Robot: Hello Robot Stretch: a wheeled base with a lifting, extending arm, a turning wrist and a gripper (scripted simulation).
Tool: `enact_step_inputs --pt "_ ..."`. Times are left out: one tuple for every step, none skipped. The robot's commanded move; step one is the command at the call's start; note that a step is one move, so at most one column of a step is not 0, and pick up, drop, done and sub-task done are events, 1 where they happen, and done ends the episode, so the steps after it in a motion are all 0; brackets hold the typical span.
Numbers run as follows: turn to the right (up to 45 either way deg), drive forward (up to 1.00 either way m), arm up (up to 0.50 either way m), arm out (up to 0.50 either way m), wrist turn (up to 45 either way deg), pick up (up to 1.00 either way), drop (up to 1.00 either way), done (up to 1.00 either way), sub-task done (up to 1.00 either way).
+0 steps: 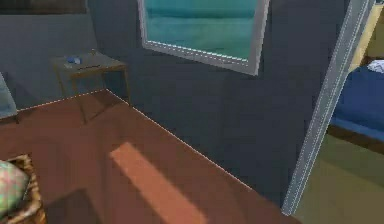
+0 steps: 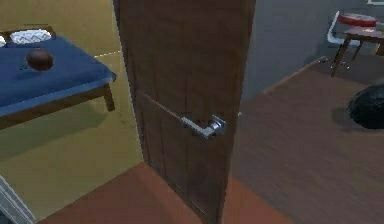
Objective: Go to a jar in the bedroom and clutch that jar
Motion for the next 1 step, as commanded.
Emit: enact_step_inputs --pt "45.0 0.0 0.0 0.0 0.0 0.0 0.0 0.0 0.0"
